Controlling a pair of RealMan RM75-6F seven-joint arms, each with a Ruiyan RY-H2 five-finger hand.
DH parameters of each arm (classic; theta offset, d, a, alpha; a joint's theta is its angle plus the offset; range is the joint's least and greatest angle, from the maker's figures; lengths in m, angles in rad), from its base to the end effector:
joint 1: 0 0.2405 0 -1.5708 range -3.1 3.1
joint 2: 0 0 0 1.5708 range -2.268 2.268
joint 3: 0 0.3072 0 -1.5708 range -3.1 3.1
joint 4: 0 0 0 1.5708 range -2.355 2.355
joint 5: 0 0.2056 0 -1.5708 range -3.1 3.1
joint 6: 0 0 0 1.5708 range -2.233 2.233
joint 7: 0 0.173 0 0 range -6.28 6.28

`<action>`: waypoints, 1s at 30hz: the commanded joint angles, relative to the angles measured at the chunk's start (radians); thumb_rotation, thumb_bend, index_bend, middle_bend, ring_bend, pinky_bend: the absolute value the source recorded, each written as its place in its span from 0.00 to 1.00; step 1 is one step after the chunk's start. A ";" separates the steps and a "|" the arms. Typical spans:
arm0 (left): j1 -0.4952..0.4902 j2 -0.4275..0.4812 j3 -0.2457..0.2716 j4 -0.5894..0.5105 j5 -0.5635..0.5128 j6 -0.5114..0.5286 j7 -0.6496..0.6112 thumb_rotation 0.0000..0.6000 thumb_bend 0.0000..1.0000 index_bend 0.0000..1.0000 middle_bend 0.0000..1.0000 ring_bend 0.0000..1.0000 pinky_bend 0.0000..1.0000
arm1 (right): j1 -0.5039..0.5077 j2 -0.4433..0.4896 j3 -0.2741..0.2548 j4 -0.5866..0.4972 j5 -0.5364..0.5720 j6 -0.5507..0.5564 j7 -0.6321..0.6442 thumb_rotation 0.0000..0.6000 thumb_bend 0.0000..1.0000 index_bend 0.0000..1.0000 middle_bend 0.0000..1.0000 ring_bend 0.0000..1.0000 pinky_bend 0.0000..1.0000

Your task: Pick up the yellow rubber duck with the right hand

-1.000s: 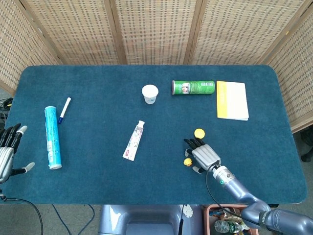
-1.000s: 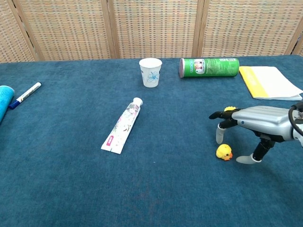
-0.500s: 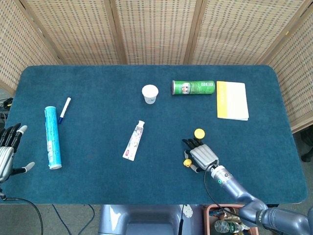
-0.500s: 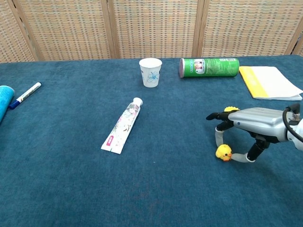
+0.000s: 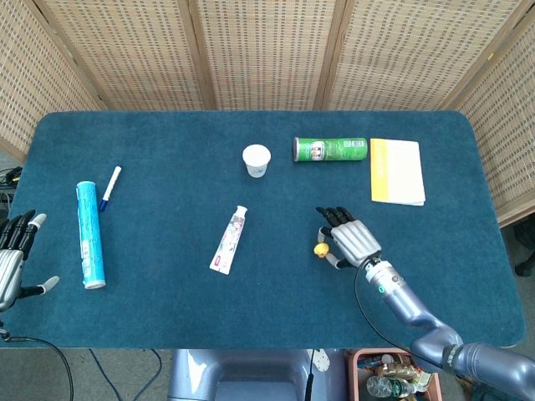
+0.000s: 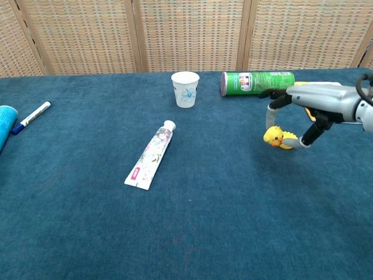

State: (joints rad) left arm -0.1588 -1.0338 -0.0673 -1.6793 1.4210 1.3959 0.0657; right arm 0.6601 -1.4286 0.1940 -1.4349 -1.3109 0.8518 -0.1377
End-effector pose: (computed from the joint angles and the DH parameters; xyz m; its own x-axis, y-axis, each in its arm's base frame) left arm -0.3451 0.2416 0.2040 0.4614 0.0427 0.8862 0.8871 -0.0059 -0.4616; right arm -0.2190 -0.4024 0.0158 0.4606 -0.2881 0.8396 -0.8549 -0.3985 0.3322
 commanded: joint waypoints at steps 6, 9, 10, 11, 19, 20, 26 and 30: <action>-0.001 0.000 0.002 0.000 -0.001 -0.004 0.002 1.00 0.00 0.00 0.00 0.00 0.00 | 0.064 -0.036 0.038 0.135 0.121 -0.043 -0.115 1.00 0.41 0.48 0.00 0.00 0.00; -0.003 -0.001 0.002 0.000 -0.005 -0.009 0.005 1.00 0.00 0.00 0.00 0.00 0.00 | 0.078 -0.063 0.035 0.174 0.148 -0.062 -0.133 1.00 0.41 0.48 0.00 0.00 0.00; -0.003 -0.001 0.001 0.000 -0.006 -0.010 0.005 1.00 0.00 0.00 0.00 0.00 0.00 | 0.085 -0.075 0.032 0.193 0.157 -0.066 -0.144 1.00 0.41 0.48 0.00 0.00 0.00; -0.004 -0.001 0.001 0.000 -0.008 -0.011 0.005 1.00 0.00 0.00 0.00 0.00 0.00 | 0.088 -0.083 0.031 0.205 0.163 -0.067 -0.152 1.00 0.41 0.48 0.00 0.00 0.00; -0.005 0.003 -0.002 0.002 -0.015 -0.016 -0.004 1.00 0.00 0.00 0.00 0.00 0.00 | 0.098 -0.117 0.015 0.259 0.204 -0.080 -0.183 1.00 0.41 0.48 0.00 0.00 0.00; -0.005 0.004 -0.002 0.002 -0.016 -0.016 -0.005 1.00 0.00 0.00 0.00 0.00 0.00 | 0.099 -0.119 0.014 0.260 0.208 -0.082 -0.183 1.00 0.41 0.48 0.00 0.00 0.00; -0.006 0.007 -0.001 0.001 -0.015 -0.020 -0.011 1.00 0.00 0.00 0.00 0.00 0.00 | 0.100 -0.124 0.001 0.260 0.205 -0.074 -0.191 1.00 0.42 0.48 0.00 0.00 0.00; -0.005 0.008 0.000 0.000 -0.013 -0.018 -0.013 1.00 0.00 0.00 0.00 0.00 0.00 | 0.100 -0.124 -0.004 0.265 0.207 -0.071 -0.195 1.00 0.42 0.48 0.00 0.00 0.00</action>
State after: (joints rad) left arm -0.1639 -1.0258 -0.0674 -1.6791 1.4081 1.3775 0.0530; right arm 0.7603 -1.5529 0.1910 -1.1705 -1.1036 0.7801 -0.3310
